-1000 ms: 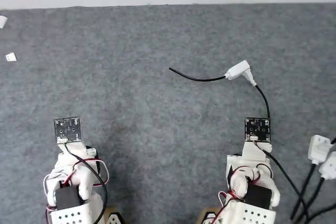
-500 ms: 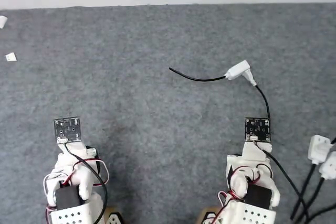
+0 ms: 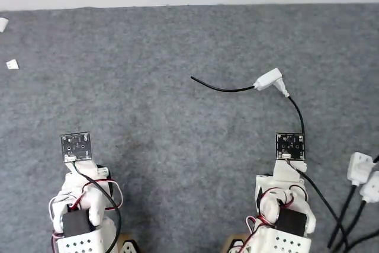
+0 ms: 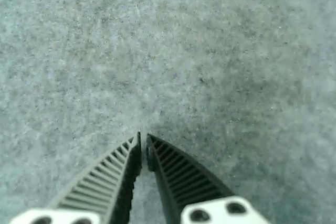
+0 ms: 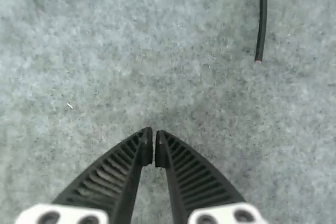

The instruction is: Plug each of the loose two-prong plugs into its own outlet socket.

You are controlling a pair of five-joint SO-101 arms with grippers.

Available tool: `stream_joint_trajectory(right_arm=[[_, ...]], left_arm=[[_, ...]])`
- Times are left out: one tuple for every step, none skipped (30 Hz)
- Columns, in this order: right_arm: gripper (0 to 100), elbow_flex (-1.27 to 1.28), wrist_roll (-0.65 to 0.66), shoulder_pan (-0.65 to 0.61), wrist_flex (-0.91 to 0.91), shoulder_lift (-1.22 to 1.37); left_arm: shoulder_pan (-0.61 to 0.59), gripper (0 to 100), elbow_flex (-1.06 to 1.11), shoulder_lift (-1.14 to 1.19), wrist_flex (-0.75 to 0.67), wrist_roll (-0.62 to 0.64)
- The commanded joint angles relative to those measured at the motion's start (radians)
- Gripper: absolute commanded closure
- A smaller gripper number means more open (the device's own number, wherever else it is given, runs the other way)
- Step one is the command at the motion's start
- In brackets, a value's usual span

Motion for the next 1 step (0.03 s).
stream_joint_trajectory(right_arm=[[99.0, 0.014, -0.006, -0.001, 0.005, 0.005]], left_arm=[[0.005, 99, -0.013, -0.014, 0.003, -0.012]])
